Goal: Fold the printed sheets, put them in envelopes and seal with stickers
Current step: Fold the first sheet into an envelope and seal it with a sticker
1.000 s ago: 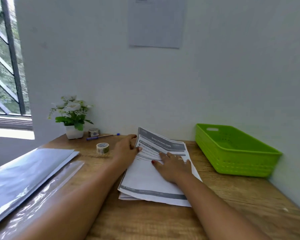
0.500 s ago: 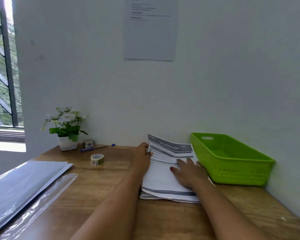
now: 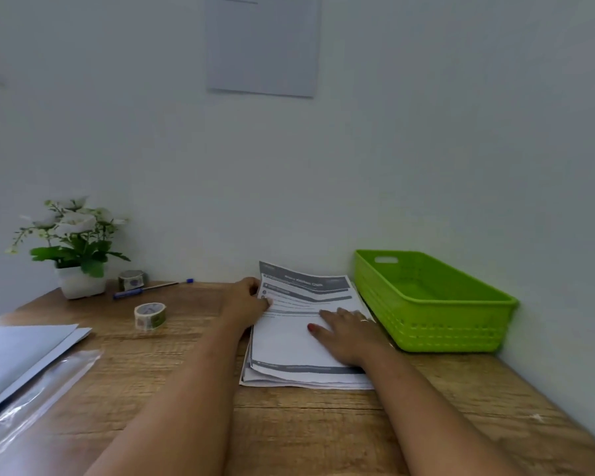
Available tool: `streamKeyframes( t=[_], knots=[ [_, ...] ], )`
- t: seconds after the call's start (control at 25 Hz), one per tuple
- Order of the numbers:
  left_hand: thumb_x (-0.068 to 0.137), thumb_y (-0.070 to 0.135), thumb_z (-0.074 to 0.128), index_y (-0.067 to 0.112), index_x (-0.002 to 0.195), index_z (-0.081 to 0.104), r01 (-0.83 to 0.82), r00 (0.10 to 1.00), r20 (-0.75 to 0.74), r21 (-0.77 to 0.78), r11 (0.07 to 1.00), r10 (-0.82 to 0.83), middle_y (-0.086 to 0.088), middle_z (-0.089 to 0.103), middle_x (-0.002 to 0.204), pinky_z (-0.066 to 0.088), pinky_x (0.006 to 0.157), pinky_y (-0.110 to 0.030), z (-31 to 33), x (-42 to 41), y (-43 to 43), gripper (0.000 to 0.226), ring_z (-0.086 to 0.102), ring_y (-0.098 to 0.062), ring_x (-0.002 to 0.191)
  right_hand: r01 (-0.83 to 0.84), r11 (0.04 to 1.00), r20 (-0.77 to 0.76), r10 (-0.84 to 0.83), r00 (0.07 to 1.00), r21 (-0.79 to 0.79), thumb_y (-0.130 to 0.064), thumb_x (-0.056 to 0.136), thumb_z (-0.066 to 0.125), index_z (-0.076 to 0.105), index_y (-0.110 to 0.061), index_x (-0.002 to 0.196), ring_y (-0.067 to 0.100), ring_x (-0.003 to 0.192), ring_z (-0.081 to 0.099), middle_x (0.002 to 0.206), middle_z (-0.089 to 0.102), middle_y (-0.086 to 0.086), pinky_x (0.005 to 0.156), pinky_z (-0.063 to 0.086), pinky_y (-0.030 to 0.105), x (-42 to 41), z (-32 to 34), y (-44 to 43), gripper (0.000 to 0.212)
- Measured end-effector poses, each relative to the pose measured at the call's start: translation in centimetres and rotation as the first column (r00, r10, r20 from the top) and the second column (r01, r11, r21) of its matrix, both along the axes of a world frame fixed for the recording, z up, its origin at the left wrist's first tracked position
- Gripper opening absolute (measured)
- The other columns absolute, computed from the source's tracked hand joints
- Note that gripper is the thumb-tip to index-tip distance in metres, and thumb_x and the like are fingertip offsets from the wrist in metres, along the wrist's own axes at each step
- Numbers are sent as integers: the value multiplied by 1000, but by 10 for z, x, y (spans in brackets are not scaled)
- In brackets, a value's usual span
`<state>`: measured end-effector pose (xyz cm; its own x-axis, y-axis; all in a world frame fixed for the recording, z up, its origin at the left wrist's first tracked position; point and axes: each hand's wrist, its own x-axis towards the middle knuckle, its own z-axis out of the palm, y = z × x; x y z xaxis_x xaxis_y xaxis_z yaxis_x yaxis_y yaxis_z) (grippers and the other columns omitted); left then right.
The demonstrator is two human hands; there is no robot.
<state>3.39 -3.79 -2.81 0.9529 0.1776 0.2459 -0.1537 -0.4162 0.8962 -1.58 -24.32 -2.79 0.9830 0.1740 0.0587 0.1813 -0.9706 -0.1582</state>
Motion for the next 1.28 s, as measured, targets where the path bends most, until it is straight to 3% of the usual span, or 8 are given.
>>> streamKeyframes(
  t=[0.08,0.24,0.48,0.64,0.84,1.0,1.16,1.28],
  knots=[
    [81,16,71,11,93,59,-19,1000,-11,85,996,20,-10,66,99,51,88,-39,1,0,-4,18,63,-27,94,8,1000,8,-8,1000,5,-66,91,23,21,-32,150,27,146,16,159,17,4,119,13,42,2,1,-6,68],
    [80,13,72,10,72,56,-50,996,-69,-13,999,49,-13,67,86,52,85,-39,3,6,-5,18,63,-28,85,-28,998,16,27,1000,59,-62,93,29,28,-29,148,26,143,22,157,24,6,118,18,39,2,2,-11,64],
    [92,11,54,6,90,53,-67,996,-54,34,997,69,-7,57,84,43,59,-25,8,4,-28,5,53,-16,71,-37,997,68,32,997,72,-42,98,36,36,-19,144,26,138,34,151,36,7,113,29,38,-1,9,-10,51],
    [97,13,40,8,100,42,-69,997,-39,-26,997,68,-11,50,100,40,71,-28,6,5,-32,6,50,-22,88,-48,993,16,47,999,111,-51,96,35,30,-23,147,23,142,28,155,30,5,116,24,41,-1,9,-7,58],
    [98,18,39,8,101,48,-98,994,40,-100,990,102,-16,53,116,50,90,-45,6,10,-21,14,55,-31,102,-62,996,74,57,996,68,-58,95,30,27,-28,148,25,144,23,157,24,3,117,21,43,-4,12,0,61],
    [101,17,35,14,104,44,-68,995,47,-279,958,85,-15,57,115,49,88,-40,9,3,-5,10,56,-27,99,-92,988,304,49,951,128,-54,96,30,37,-25,143,25,137,35,150,37,2,111,31,41,-11,25,3,55],
    [102,15,32,10,112,41,-132,985,68,-303,944,159,-18,52,120,42,83,-34,16,-16,18,15,49,-24,97,-96,978,444,4,896,184,-53,96,31,39,-25,142,25,132,39,145,43,2,108,35,39,-22,29,-4,54],
    [101,14,32,2,124,41,-261,955,55,-305,916,290,-20,51,125,37,82,-32,20,-30,37,27,50,-30,106,-127,978,381,55,923,167,-71,86,22,30,-27,146,26,136,35,149,37,4,112,31,40,-30,20,3,75]
  ],
)
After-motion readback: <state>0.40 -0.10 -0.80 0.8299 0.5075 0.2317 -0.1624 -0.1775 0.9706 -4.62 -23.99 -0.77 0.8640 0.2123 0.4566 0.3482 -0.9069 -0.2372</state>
